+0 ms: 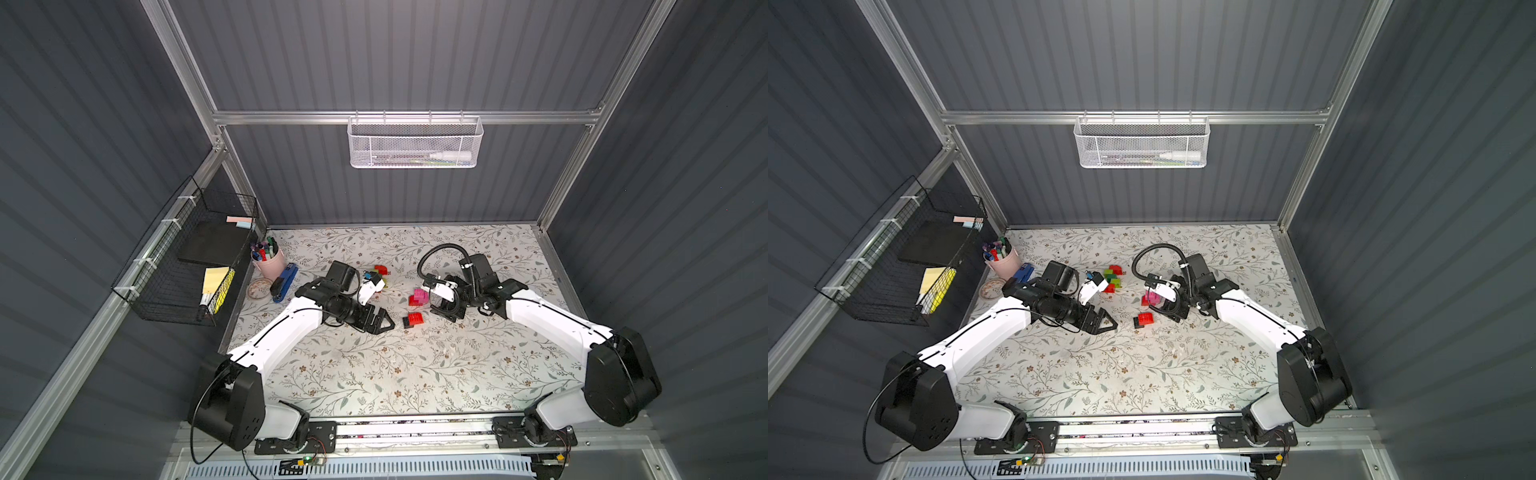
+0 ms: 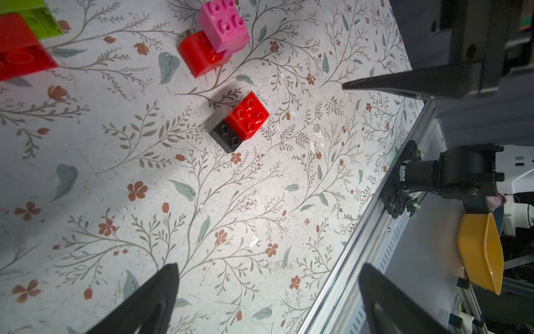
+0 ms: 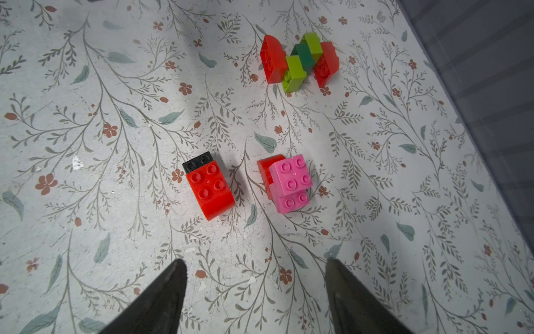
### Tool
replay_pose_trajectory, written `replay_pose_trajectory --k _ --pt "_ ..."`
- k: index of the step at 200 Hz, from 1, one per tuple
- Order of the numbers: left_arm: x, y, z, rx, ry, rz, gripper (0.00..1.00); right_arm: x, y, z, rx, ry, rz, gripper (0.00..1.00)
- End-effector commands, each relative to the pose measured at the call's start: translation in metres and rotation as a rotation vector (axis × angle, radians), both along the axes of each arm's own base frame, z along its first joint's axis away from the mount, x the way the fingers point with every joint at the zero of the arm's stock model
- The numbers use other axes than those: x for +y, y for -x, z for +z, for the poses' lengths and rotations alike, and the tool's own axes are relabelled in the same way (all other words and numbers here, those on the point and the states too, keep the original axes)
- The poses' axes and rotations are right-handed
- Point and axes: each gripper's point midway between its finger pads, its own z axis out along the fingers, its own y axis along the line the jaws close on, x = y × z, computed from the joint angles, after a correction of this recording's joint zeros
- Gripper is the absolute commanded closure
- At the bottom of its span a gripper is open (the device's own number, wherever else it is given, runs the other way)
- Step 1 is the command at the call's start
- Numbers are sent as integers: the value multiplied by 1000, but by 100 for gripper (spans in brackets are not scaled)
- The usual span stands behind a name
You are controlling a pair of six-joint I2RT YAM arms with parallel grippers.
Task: Assemble the letter s with lego
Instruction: Pick up the lego brick from the center of the board.
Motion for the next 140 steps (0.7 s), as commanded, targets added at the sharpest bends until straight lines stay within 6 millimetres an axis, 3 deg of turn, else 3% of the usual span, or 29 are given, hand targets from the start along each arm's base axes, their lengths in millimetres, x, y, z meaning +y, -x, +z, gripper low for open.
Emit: replay_pose_trajectory --k 1,63,103,140 --pt "-4 -10 4 -49 -16 -27 1 -1 -1 7 0 -66 -36 21" --pt "-23 -10 -6 -129 -90 -123 1 -11 -6 10 -4 -141 -134 16" --pt "-38 -23 -24 -240 -255 -228 2 -14 -9 12 70 -254 -261 14" --pt "-57 -33 -36 -328 -302 -331 4 -15 -7 13 158 -368 -375 13"
